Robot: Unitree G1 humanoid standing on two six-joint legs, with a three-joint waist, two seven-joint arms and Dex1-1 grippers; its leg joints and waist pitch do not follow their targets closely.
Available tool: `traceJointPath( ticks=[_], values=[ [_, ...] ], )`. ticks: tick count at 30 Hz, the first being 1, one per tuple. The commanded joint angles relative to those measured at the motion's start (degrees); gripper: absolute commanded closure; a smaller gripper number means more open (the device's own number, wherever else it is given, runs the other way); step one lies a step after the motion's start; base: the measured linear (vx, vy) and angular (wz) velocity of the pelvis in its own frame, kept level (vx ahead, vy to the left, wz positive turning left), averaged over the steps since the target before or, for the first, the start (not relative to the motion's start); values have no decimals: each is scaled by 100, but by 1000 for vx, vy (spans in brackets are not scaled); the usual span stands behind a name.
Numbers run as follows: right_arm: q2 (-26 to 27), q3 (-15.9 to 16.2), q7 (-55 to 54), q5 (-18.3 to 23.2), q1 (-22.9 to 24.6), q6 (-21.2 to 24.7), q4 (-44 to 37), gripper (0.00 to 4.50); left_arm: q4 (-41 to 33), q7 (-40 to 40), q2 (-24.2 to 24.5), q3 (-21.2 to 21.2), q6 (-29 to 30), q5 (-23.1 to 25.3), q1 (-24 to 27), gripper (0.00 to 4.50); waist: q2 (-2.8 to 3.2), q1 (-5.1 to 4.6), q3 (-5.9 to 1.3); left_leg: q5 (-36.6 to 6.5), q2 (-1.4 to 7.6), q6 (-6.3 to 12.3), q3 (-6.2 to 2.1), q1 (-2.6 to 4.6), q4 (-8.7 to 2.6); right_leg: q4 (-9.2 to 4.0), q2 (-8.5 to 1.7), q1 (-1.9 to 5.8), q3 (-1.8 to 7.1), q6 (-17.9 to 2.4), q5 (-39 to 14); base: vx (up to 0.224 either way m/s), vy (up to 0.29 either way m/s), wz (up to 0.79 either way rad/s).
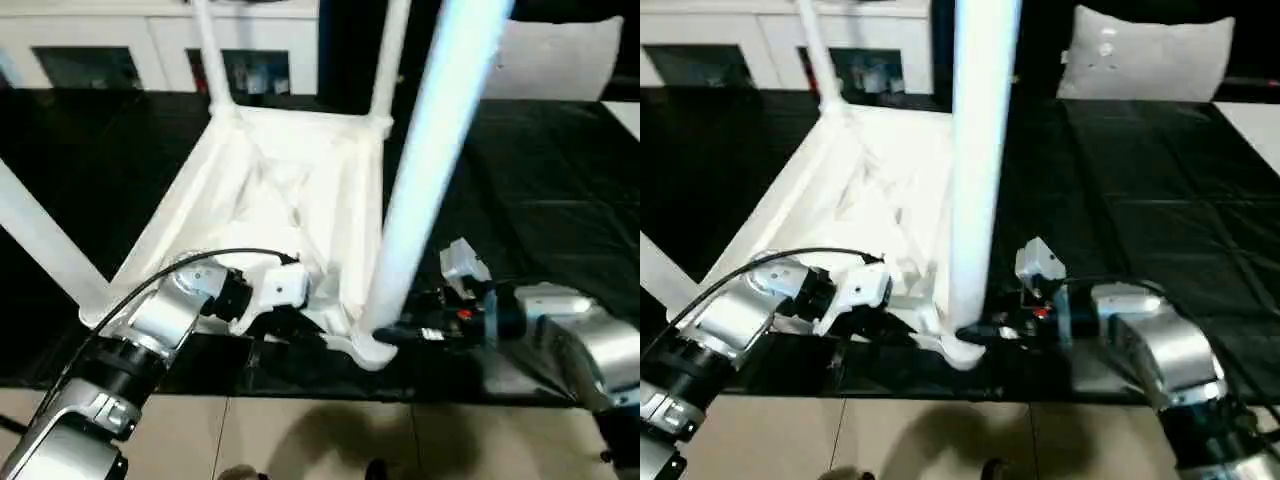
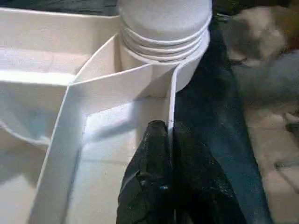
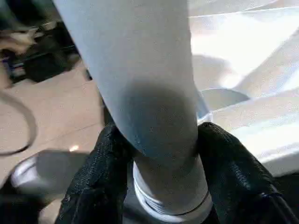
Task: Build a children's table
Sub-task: Rotate leg to tighten
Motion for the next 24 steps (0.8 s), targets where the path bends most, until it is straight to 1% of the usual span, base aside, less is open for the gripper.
traceJointPath(
  ticks=[1, 2, 3, 4, 5, 6, 7, 8, 9, 10, 11, 12, 13, 14, 15, 16, 17, 18, 19, 20, 21, 22, 23, 24],
  values=[
    [368, 94, -926, -271, -88, 221, 2, 255, -356, 398, -387, -88, 344, -75, 35, 450, -95, -19, -298, -1002, 15, 290, 50, -75, -420, -474, -226, 423, 214, -691, -2727, 0, 0, 0],
    [560, 23, -1287, -323, -137, 316, 39, 257, -428, 546, -472, -67, 497, -68, 48, 450, -98, -84, -281, -1130, -11, 224, 37, -83, -421, -522, -219, 421, 192, -494, -3110, 0, 0, 0],
    [748, -38, -1668, -422, -195, 360, 86, 257, -494, 721, -580, -48, 652, -44, 52, 450, -86, -135, -266, -1252, -33, 190, 15, -107, -423, -568, -217, 425, 162, -306, -3430, 0, 0, 0],
    [809, -57, -1790, -456, -214, 372, 101, 258, -515, 779, -616, -42, 702, -36, 53, 450, -88, -171, -271, -1275, -29, 159, 6, -96, -425, -583, -219, 419, 154, -253, -3492, 0, 0, 0],
    [1110, -213, -2332, -522, -309, 541, 188, 259, -548, 1053, -796, -2, 885, 2, 33, 450, -88, -249, -277, -1284, -48, 141, -9, -116, -418, -598, -204, 431, 130, -201, -3497, 0, 0, 0],
    [1301, -318, -2670, -559, -366, 658, 237, 259, -567, 1228, -913, 25, 1000, 31, 19, 450, -78, -300, -270, -1337, -65, 155, -9, -110, -406, -645, -195, 388, 104, -173, -3548, 0, 0, 0],
    [1504, -393, -3135, -718, -452, 677, 333, 259, -551, 1495, -1096, 65, 1128, 80, -21, 450, -51, -322, -259, -1390, -68, 139, -20, -99, -409, -648, -194, 383, 90, -161, -3577, 0, 0, 0],
    [1767, -490, -3686, -896, -552, 668, 457, 259, -477, 1909, -1385, 136, 1290, 124, -108, 450, -55, -386, -261, -1458, -90, 148, -19, -95, -388, -672, -175, 367, 68, -122, -3634, 0, 0, 0],
    [1847, -525, -3822, -929, -575, 670, 487, 259, -450, 2037, -1475, 159, 1338, 130, -138, 450, -63, -402, -270, -1509, -109, 201, -16, -69, -371, -719, -165, 350, 45, -81, -3686, 0, 0, 0],
    [1965, -564, -4059, -1022, -620, 586, 560, 259, -316, 2360, -1657, 225, 1317, 176, -228, 450, -49, -412, -270, -1494, -105, 229, -16, -66, -379, -716, -168, 354, 51, -95, -3625, 0, 0, 0],
    [2032, -582, -4202, -1094, -643, 529, 593, 259, -244, 2556, -1759, 267, 1305, 217, -277, 450, -44, -428, -278, -1489, -93, 286, -16, -70, -384, -719, -158, 349, 49, -147, -3467, 0, 0, 0],
    [2067, -590, -4233, -1098, -655, 456, 620, 204, -194, 2658, -1807, 285, 1282, 247, -310, 450, -48, -428, -293, -1420, -74, 335, -20, -75, -397, -686, -160, 359, 69, -237, -3198, 0, 0, 0],
    [2108, -609, -4324, -1130, -659, 360, 649, 191, -168, 2693, -1807, 247, 1217, 316, -333, 450, -40, -426, -296, -1363, -63, 369, -19, -83, -408, -673, -163, 374, 81, -295, -3039, 0, 0, 0],
    [2133, -624, -4373, -1143, -658, 308, 662, 191, -167, 2683, -1792, 210, 1181, 360, -340, 450, -37, -417, -308, -1234, -40, 433, -14, -96, -418, -628, -168, 382, 112, -438, -2683, 0, 0, 0],
    [2148, -652, -4357, -1102, -650, 268, 658, 185, -172, 2633, -1768, 182, 1149, 368, -338, 450, -13, -401, -308, -1155, -18, 462, -9, -79, -422, -588, -172, 370, 139, -615, -2404, 0, 0, 0],
    [2163, -693, -4313, -1040, -630, 206, 621, 171, -207, 2551, -1726, 172, 1162, 345, -322, 450, -5, -383, -327, -1102, -17, 489, 9, -59, -408, -576, -166, 362, 152, -701, -2245, 0, 0, 0],
    [2171, -720, -4299, -1023, -611, 210, 561, 171, -243, 2514, -1685, 176, 1162, 347, -303, 450, -13, -331, -347, -926, 1, 533, 34, -38, -398, -524, -169, 358, 191, -891, -1865, 0, 0, 0],
    [2123, -707, -4199, -1022, -555, 155, 454, 147, -305, 2434, -1600, 185, 1165, 360, -266, 450, -13, -306, -352, -729, 16, 587, 27, -68, -405, -459, -159, 388, 204, -1046, -1539, 50, -6, 8],
    [2088, -685, -4131, -1014, -525, 110, 407, 147, -335, 2394, -1559, 188, 1185, 363, -248, 450, -21, -290, -358, -655, 18, 620, 36, -64, -393, -446, -169, 391, 212, -1105, -1400, 50, -6, 8],
    [2088, -685, -4131, -1014, -525, 110, 407, 144, -335, 2394, -1559, 188, 1185, 363, -248, 450, -7, -263, -385, -405, 9, 692, 37, -85, -374, -381, -181, 427, 224, -1228, -1019, 53, -13, 3],
    [1919, -704, -3793, -845, -426, 41, 246, 126, -381, 2212, -1409, 171, 1119, 330, -200, 450, -12, -237, -395, -197, 14, 797, 37, -87, -360, -337, -182, 438, 229, -1333, -661, 51, -16, 0],
    [1904, -704, -3765, -832, -419, 35, 234, 126, -385, 2199, -1397, 169, 1115, 326, -196, 450, -7, -216, -402, -99, 10, 848, 37, -87, -350, -314, -179, 447, 231, -1376, -501, 51, -16, 0],
    [1819, -702, -3630, -778, -383, 23, 173, 113, -397, 2122, -1341, 156, 1069, 309, -178, 450, -9, -205, -400, 40, 6, 959, 44, -98, -341, -289, -178, 449, 236, -1469, -279, 0, 0, 0],
    [1622, -707, -3335, -674, -322, -25, 92, 105, -398, 1993, -1233, 138, 983, 289, -143, 450, -16, -194, -394, 46, 5, 1035, 50, -91, -338, -293, -179, 449, 234, -1504, -270, 0, 0, 0]
  ],
)
